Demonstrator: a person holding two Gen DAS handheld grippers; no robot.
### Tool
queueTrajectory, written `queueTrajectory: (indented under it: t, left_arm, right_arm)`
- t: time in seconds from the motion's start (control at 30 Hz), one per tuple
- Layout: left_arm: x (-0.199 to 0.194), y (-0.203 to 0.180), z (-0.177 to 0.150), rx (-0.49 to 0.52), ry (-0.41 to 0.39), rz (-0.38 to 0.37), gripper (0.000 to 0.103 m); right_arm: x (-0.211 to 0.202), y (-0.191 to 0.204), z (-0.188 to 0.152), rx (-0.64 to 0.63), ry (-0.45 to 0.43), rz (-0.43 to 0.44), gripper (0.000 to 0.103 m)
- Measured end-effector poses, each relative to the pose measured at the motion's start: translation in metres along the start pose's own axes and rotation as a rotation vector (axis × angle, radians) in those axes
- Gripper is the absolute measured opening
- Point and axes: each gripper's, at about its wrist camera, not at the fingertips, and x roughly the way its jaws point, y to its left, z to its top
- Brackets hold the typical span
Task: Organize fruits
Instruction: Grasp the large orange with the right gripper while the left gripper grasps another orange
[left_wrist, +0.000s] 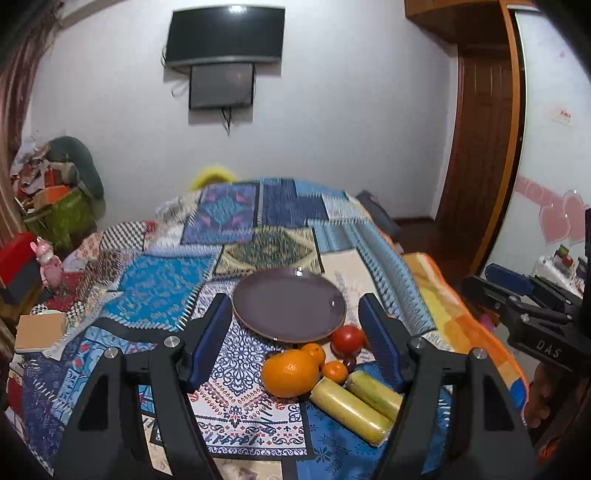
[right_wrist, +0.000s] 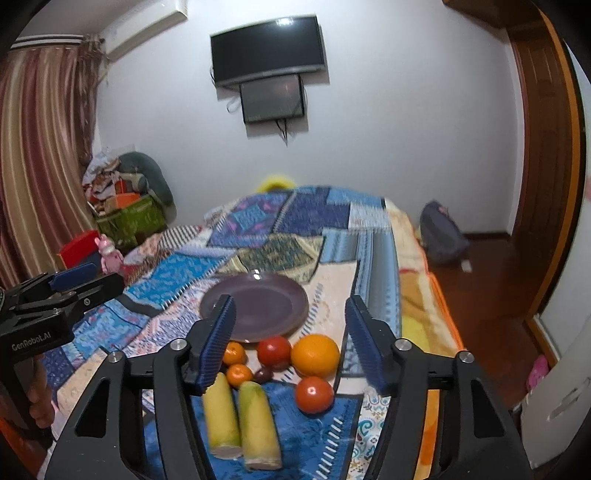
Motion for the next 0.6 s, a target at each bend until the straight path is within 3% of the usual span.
queueTrajectory:
  t: [0.17,0.4,0.6]
  left_arm:
    - [0.035,-0.005,-0.002,0.025,0.071,-0.030,0.069]
    - [0.082,-0.008,-0.009,0.019,0.184,-0.066,0.069]
    - [0.110,-0.001,-0.022,0.010,0.256,-0.054,0.069]
  right_arm:
    - [0.021,-0.019,-0.008,0.026,0.087,-0.011,0.050]
    - [0.053,-0.034,-0.017,0.038,0.189,-0.007,0.050]
    - [0.085,-0.038,-0.026,0.039,0.275,0.025,0.050]
